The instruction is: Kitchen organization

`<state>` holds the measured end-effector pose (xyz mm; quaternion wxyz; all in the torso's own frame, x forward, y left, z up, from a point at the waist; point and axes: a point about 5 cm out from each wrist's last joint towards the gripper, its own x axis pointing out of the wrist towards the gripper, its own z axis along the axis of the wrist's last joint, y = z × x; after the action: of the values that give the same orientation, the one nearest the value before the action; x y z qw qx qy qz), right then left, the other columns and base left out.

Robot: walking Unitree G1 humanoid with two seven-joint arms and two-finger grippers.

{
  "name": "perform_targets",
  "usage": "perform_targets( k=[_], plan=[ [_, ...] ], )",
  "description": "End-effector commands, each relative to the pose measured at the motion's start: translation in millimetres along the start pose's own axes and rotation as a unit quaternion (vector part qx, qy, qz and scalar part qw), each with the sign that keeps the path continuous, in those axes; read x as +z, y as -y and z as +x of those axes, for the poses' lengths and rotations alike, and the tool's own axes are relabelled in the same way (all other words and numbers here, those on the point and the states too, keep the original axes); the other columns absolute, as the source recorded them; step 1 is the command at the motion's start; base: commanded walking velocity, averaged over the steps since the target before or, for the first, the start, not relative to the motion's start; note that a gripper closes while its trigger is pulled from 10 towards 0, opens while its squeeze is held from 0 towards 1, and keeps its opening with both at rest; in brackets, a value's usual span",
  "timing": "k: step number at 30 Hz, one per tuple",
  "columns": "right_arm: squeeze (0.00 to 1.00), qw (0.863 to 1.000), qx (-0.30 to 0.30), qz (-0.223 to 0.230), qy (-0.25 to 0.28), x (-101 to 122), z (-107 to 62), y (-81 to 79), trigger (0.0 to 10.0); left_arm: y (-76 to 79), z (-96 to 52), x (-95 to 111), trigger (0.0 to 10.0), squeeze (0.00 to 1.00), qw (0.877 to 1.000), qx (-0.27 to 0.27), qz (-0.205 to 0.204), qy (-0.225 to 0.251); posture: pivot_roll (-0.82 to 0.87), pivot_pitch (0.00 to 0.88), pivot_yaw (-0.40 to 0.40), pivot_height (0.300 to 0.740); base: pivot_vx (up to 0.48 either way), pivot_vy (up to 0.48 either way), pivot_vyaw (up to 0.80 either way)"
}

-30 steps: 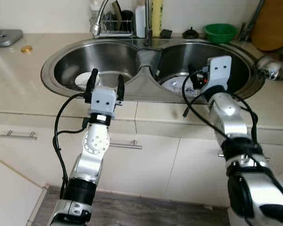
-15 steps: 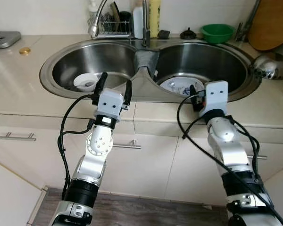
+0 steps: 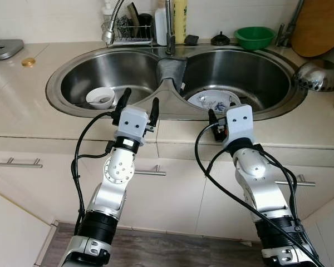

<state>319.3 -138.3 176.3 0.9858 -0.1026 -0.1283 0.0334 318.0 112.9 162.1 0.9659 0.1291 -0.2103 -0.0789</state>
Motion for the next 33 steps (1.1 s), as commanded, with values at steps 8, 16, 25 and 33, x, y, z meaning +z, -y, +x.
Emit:
perform_targets(
  k=[8,16,25,33],
  plan=[
    [0.0,0.992,-0.012,-0.003,0.123,41,-0.3,0.3,10.0,-0.4,-0.6,1,10.0,0.0,1.0,-0.002,-0.002,0.0,-0.18,0.0,0.063,0.74,0.0,0.0,0.0],
    [0.0,0.99,-0.006,-0.011,0.142,45,-2.8,-1.4,10.0,0.2,0.2,1,10.0,0.0,1.0,-0.007,-0.005,-0.001,-0.18,0.0,0.07,0.74,0.0,0.258,0.0],
    [0.0,0.987,-0.006,-0.012,0.16,48,-4.2,-0.1,10.0,2.7,1.3,1,10.0,0.0,1.0,-0.01,-0.009,0.002,-0.19,0.0,0.067,0.74,0.0,0.48,0.0],
    [0.0,0.986,-0.002,-0.01,0.166,50,-4.9,-1.4,10.0,4.0,0.8,2,10.0,0.0,1.0,-0.011,-0.011,0.003,-0.19,0.0,0.063,0.74,0.0,0.48,-0.19]
  ],
)
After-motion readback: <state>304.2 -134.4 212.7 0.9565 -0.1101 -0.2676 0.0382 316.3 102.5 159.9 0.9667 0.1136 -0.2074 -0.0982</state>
